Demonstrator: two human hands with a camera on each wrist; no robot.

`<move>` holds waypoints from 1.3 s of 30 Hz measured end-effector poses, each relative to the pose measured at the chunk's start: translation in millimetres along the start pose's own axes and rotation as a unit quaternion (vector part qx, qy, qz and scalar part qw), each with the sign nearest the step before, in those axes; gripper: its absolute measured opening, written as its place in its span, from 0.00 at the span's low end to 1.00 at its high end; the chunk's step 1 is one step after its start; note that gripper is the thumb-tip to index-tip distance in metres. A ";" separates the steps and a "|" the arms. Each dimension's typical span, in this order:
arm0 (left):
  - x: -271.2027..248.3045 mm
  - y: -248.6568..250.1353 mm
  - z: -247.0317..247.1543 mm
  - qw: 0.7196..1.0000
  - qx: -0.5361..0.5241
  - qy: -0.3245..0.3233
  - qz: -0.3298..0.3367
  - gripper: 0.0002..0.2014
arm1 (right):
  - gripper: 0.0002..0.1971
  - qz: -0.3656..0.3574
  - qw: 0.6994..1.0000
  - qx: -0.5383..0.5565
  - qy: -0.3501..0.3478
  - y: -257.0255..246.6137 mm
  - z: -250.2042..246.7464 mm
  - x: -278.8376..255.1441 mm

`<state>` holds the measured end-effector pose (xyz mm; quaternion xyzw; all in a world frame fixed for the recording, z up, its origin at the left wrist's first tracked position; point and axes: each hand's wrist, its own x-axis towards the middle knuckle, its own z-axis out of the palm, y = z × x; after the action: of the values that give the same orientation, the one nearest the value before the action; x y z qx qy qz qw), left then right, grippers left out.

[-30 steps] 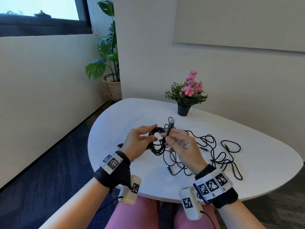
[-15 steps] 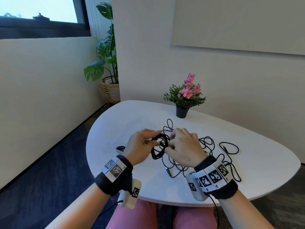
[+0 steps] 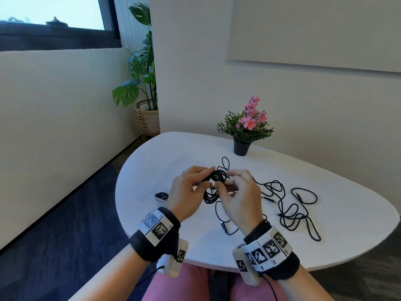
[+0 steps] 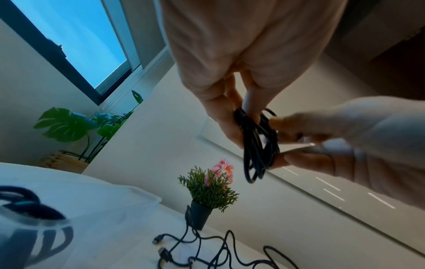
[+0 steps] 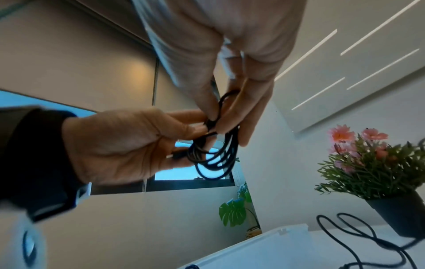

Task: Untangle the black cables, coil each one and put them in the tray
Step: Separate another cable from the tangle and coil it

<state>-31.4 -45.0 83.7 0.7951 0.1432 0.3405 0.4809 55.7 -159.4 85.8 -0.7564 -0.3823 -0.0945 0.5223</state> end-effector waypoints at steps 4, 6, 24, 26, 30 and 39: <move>-1.0 -9.4 -1.3 0.998 -0.046 0.019 -0.046 0.22 | 0.06 -0.034 0.991 0.030 -0.124 6.4 -9.6 1.9; -2.5 -10.9 -0.2 0.997 -0.059 0.016 -0.052 0.23 | 0.04 -0.033 0.992 0.025 -0.116 11.5 -7.9 1.1; 0.3 -2.4 -1.5 0.992 -0.103 0.000 -0.067 0.21 | 0.04 -0.007 0.999 0.040 -0.006 15.7 8.3 1.9; 0.1 0.6 -7.5 0.983 -0.150 -0.032 -0.099 0.20 | 0.19 0.089 0.983 0.162 -0.015 16.2 2.9 6.5; -1.5 -1.5 -13.7 0.974 -0.176 -0.096 -0.103 0.19 | 0.34 0.225 0.905 0.312 -0.180 28.3 -12.0 17.0; -7.9 -0.8 -15.5 0.967 -0.163 -0.186 -0.056 0.24 | 0.29 0.191 0.807 0.422 -0.368 40.4 -18.1 11.2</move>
<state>-47.6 -38.7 84.6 0.7465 0.0379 0.1777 0.6401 95.4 -176.2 70.8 -0.4974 -0.3961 0.4627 0.6178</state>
